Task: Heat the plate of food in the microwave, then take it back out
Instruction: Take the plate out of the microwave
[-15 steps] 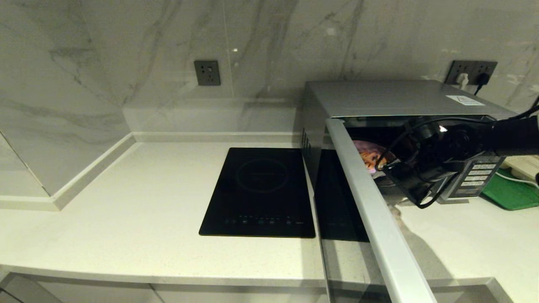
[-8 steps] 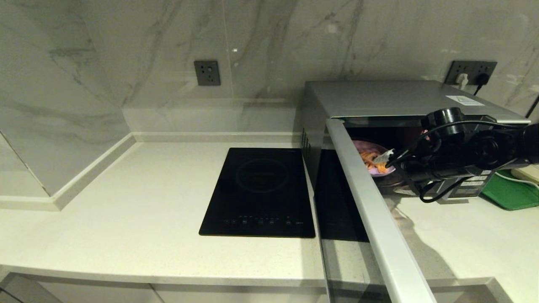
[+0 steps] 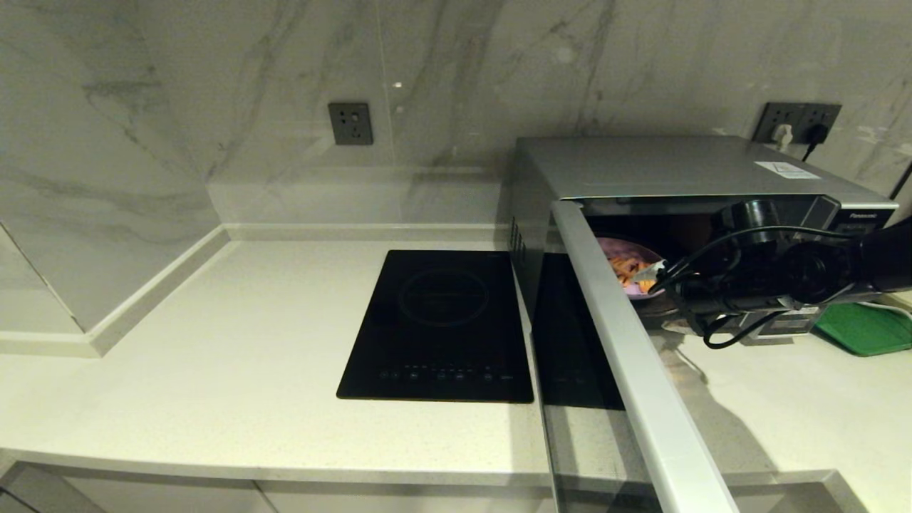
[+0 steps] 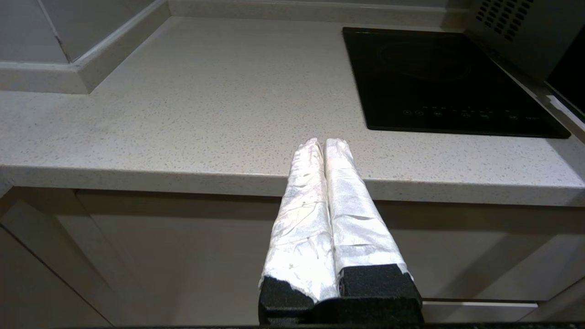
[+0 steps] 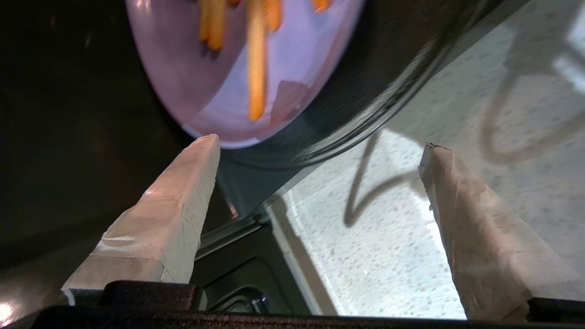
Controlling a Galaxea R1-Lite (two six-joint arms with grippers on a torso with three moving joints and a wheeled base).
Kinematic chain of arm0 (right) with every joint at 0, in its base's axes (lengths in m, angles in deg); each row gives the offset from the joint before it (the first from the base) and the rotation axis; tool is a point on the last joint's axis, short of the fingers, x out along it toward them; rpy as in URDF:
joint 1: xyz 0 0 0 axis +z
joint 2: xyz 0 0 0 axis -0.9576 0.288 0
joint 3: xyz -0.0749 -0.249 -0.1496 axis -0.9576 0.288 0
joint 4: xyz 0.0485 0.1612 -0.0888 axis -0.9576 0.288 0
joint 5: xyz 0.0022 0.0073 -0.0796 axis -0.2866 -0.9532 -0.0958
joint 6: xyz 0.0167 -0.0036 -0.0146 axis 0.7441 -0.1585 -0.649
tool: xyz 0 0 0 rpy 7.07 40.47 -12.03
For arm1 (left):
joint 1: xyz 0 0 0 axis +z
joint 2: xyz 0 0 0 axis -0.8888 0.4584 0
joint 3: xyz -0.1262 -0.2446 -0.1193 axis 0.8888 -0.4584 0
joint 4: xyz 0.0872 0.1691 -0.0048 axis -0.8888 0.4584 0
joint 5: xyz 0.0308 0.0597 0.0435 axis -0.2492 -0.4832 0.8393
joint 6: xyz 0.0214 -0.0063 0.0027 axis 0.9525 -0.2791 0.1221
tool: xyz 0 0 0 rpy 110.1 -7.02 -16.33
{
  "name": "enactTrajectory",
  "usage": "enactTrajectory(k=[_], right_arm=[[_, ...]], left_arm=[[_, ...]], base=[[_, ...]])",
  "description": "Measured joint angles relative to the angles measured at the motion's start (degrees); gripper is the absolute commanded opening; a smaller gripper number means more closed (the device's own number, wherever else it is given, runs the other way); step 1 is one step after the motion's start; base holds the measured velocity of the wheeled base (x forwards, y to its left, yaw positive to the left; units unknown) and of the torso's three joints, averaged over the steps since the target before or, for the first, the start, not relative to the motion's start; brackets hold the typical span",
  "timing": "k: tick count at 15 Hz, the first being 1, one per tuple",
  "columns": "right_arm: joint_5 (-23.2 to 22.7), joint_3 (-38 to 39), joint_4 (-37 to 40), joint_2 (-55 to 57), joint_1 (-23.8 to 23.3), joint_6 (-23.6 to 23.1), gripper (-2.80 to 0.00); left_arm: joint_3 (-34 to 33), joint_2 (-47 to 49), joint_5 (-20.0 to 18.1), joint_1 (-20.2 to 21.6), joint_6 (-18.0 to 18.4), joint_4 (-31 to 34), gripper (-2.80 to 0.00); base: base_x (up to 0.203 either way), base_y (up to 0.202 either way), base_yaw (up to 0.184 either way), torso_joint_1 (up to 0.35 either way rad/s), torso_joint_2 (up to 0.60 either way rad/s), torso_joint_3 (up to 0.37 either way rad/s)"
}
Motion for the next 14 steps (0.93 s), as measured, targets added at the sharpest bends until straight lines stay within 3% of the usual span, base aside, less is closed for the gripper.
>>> enactTrajectory(k=[14], right_arm=[[3.0,0.4,-0.1,2.8,-1.1,-0.1,0.0]], left_arm=[[0.0,0.0,0.0,0.0,0.0,0.0,-2.8]], base=[[0.0,0.0,0.0,0.0,0.0,0.0]])
